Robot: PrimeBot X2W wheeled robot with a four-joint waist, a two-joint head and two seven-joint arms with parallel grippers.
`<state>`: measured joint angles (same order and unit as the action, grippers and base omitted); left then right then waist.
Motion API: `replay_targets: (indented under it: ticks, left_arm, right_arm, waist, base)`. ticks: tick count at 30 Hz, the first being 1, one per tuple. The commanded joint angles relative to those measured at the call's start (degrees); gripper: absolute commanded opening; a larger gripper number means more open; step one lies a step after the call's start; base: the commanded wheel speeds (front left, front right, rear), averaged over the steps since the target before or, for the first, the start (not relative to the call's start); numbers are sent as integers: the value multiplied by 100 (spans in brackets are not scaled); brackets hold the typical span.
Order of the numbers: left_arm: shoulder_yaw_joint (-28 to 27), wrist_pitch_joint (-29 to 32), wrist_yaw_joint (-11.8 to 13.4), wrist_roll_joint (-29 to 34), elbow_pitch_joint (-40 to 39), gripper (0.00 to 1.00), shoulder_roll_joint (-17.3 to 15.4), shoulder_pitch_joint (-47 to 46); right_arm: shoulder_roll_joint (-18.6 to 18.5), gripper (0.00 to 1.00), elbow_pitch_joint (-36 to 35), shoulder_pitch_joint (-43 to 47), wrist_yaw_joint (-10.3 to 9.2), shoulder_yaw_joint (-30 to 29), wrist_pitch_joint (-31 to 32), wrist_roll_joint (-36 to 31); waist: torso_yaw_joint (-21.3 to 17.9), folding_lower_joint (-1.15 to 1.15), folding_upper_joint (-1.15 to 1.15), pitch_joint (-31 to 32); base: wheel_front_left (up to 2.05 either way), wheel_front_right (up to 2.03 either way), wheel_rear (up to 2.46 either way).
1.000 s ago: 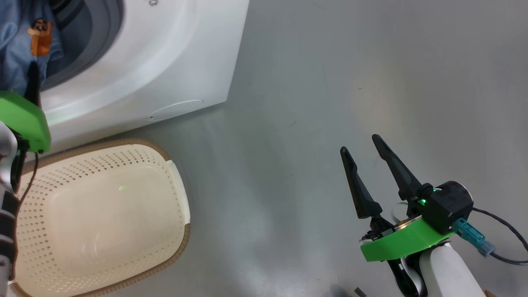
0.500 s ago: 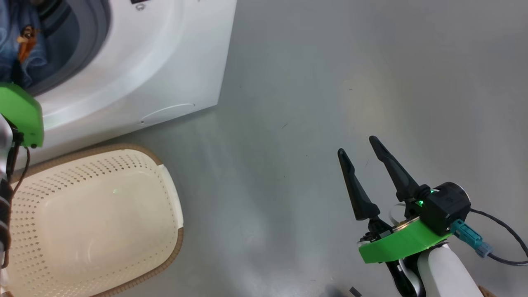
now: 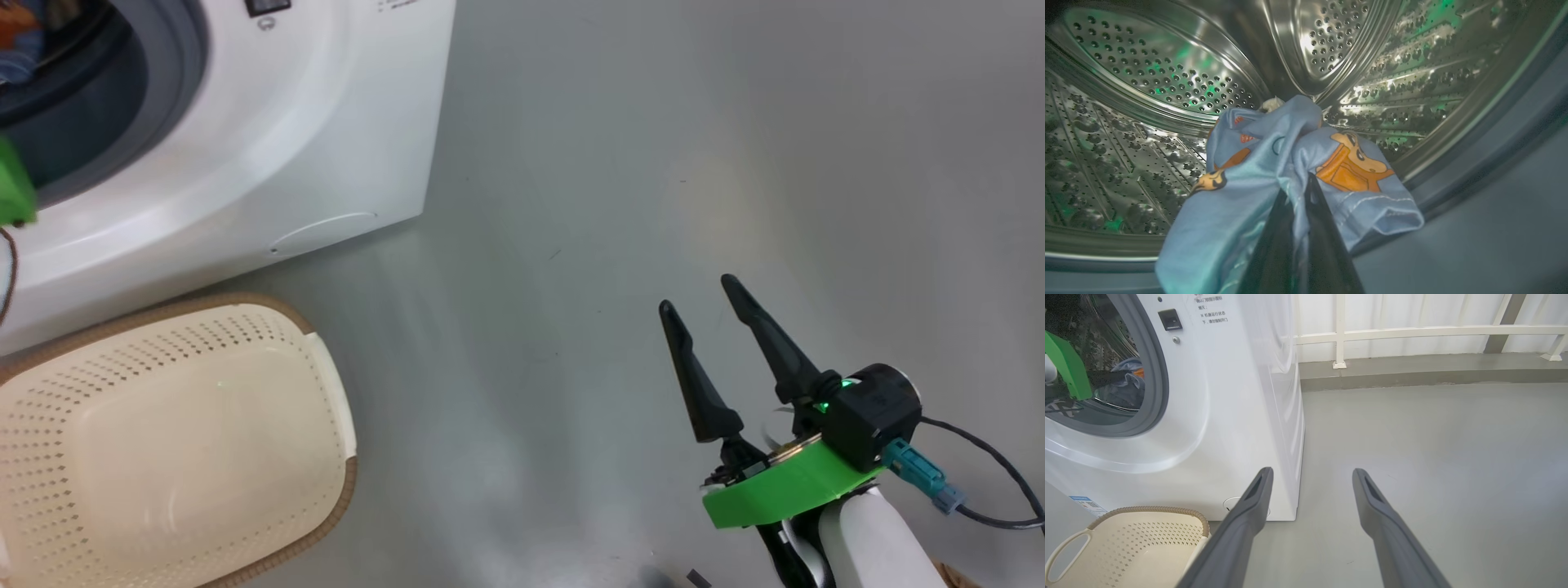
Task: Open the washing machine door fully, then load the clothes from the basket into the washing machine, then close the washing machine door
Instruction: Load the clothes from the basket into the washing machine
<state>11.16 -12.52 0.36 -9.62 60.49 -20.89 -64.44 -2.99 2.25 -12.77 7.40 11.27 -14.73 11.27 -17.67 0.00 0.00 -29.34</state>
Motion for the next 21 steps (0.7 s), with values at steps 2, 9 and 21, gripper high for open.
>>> replay_targets:
  ticks: [2, 9, 21]
  left_arm:
    - [-243, -122, 112, -157, -98, 0, -321, -168]
    - [-439, -213, 195, -306, -42, 0, -580, -471]
    - [-595, -242, 296, -356, -14, 0, -1218, -1025]
  right_arm:
    - [12, 100, -150, 207, 9, 194, -27, 101]
    - [12, 100, -195, 310, 9, 329, -27, 250]
    - [12, 100, -386, 586, 9, 392, -27, 453]
  waist:
    - [-88, 0, 0, -42]
    - [-425, 0, 0, -265]
    - [-1032, 0, 0, -563]
  base:
    - [0, 0, 0]
    - [0, 0, 0]
    - [0, 0, 0]
